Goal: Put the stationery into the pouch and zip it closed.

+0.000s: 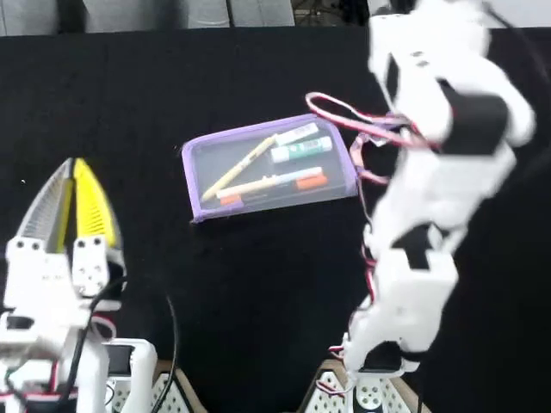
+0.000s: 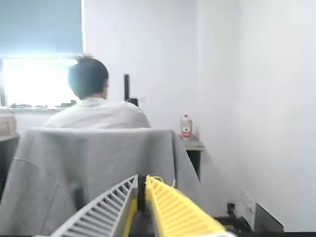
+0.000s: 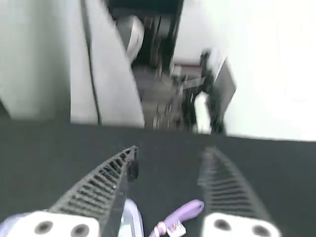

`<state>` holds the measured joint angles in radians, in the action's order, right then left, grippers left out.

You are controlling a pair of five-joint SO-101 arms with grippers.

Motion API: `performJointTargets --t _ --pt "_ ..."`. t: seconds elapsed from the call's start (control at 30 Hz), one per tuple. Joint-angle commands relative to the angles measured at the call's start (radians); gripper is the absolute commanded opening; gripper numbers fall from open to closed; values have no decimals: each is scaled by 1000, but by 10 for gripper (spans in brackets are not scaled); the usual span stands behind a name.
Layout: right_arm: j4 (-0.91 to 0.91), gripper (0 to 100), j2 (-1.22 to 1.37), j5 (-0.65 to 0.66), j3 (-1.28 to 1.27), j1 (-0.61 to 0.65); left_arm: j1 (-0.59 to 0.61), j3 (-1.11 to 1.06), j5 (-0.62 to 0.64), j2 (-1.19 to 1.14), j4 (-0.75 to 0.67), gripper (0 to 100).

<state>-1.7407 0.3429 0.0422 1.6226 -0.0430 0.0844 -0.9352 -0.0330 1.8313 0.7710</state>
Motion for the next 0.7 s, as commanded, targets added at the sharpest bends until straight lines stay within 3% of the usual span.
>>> performJointTargets --t 0.0,0.2,0.4,0.67 --pt "-26 13 -170 -57 48 -44 19 196 12 -5 176 29" --pt "-28 28 -335 -60 47 -138 -59 444 12 -5 505 29" --pt "-29 28 -481 -60 15 -150 -71 538 12 -3 681 29" --pt "-26 28 -828 -60 -493 -144 -70 602 12 -3 890 29"
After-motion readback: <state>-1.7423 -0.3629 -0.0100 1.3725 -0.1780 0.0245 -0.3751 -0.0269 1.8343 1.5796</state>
